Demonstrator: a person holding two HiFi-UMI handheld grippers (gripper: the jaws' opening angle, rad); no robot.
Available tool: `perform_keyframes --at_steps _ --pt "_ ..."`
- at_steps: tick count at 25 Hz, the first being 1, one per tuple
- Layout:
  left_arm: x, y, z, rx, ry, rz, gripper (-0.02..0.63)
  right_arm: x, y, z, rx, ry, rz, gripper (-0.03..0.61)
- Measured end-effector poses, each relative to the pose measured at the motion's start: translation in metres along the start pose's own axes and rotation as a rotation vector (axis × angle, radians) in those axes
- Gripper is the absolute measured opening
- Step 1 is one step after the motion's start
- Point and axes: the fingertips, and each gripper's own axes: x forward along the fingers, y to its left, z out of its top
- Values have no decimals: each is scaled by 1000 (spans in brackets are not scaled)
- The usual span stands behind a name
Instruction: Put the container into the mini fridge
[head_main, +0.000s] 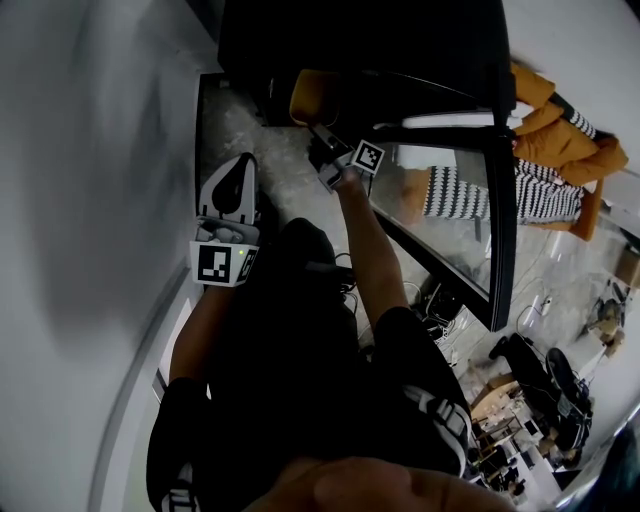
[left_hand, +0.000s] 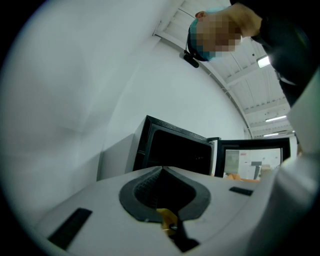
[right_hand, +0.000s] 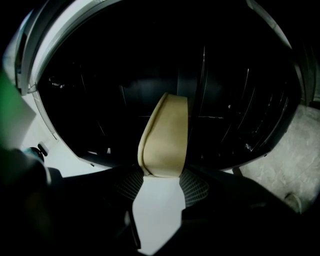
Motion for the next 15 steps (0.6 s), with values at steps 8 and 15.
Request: perform_keyframes --at_steps 8,15 --pt "2 2 0 1 -4 -2 5 6 -5 13 0 -38 -26 216" --pt "4 -1 -3 0 -2 -7 5 7 -13 29 36 -134 -87 218"
